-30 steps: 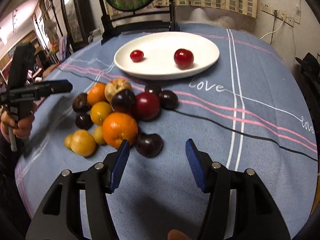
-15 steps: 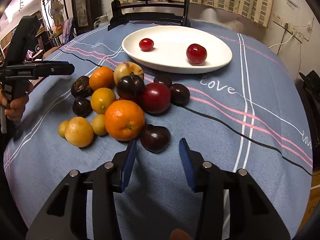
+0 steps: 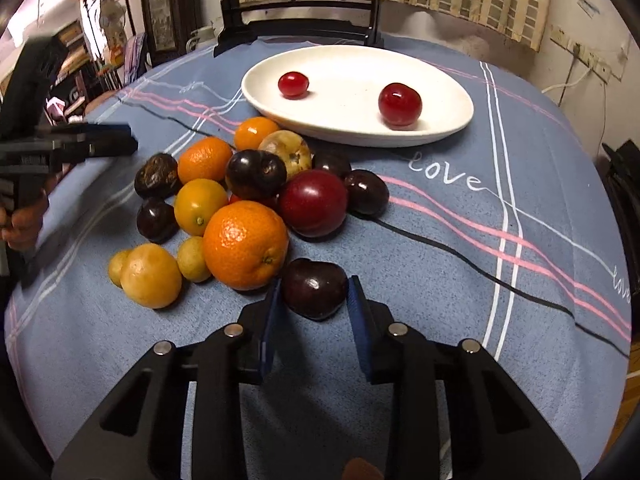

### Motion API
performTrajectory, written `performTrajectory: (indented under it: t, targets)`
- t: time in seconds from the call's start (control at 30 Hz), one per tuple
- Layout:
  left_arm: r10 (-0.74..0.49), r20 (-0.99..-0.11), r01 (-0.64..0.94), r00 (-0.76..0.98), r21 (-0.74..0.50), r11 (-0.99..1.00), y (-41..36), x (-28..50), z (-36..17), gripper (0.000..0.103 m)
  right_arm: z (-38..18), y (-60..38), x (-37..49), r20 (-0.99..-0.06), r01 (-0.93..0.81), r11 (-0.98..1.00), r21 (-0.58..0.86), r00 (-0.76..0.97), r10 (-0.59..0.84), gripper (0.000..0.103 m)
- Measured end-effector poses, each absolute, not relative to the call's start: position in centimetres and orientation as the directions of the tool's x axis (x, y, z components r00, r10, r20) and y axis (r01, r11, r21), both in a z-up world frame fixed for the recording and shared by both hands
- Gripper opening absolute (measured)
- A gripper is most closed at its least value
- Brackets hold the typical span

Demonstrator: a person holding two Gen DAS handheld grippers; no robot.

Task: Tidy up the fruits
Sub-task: 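Grasp the brown mangosteen with the left tool while the right tool grasps a dark plum, then place the mangosteen and dark plum onto the white plate, open both tools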

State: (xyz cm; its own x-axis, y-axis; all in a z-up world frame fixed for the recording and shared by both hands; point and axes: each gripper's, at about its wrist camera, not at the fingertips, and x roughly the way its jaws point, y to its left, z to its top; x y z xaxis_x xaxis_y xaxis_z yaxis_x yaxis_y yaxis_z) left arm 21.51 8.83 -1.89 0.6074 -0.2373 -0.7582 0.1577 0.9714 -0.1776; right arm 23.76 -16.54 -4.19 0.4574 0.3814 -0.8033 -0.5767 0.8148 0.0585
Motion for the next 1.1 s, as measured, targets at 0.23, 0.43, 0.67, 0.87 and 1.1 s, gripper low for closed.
performTrajectory:
  t: [0.23,0.43,0.67,0.87,1.1]
  targets:
    - [-0.276,-0.775,0.24,0.569,-0.164,0.957,6.6,21.6,-2.8,0.083,-4.3,-17.5,24.1,-0.8,-0.539,0.835,0.109,0.451,0.395,0.033]
    - [-0.275,-0.798,0.221,0.537,-0.181,0.958,6.3,22.4,-3.9,0.07,-4.2,-17.4,24.0,-0.8,-0.544,0.832,0.11,0.449,0.399,0.033]
    - [-0.219,-0.814,0.198,0.538,-0.131,0.972,5.4,22.7,-4.4,0.06,-4.2,-17.5,23.9,-0.802,-0.539,0.835,0.113,0.447,0.397,0.033]
    - [-0.169,-0.818,0.187,0.55,-0.077,0.979,4.2,22.4,-4.4,0.048,-4.2,-17.6,23.9,-0.801,-0.537,0.836,0.111,0.45,0.395,0.033]
    - [-0.152,-0.818,0.166,0.555,-0.069,0.984,4.2,22.3,-4.2,0.047,-3.5,-17.9,23.6,-0.785,-0.531,0.84,0.107,0.473,0.399,0.033]
